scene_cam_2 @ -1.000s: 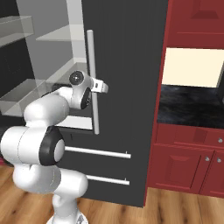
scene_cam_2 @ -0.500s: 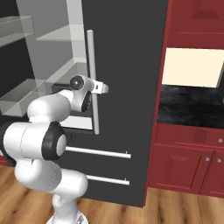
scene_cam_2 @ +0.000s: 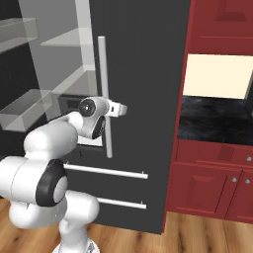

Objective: Take the lemon wedge from the fridge and place it on the plate with fish on the dining counter.

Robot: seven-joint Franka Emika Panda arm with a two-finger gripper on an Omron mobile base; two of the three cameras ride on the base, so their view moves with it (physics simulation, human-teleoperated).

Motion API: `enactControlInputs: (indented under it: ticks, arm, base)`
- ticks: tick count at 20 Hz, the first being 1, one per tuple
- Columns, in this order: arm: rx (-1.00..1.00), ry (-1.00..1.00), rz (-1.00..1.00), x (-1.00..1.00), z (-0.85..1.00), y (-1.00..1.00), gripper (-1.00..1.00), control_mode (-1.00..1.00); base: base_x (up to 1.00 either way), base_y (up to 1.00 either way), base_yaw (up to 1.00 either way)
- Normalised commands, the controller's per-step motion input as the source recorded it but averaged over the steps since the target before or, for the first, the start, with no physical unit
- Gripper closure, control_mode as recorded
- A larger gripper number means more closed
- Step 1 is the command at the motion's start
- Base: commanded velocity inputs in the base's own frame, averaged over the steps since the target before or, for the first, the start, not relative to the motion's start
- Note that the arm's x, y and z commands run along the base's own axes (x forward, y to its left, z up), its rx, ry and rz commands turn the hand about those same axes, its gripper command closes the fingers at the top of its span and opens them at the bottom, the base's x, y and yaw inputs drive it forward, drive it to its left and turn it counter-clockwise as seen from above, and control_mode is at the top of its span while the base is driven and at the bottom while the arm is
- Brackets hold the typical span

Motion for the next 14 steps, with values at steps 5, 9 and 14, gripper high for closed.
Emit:
enactControlInputs:
  ticks: [5,9,14]
  arm:
    - [0.08,-0.12,-0.17,-0.99,0.49,-1.00,1.00,-1.00]
    - [0.08,-0.09,-0.20,-1.00,0.61,-1.00,1.00,-1.00]
    - [0.12,-0.01,-0.26,-0.85,0.87,-1.00,1.00,-1.00]
  base:
    - [0.00,0.00,0.00]
    - [0.00,0.00,0.00]
    - [0.00,0.00,0.00]
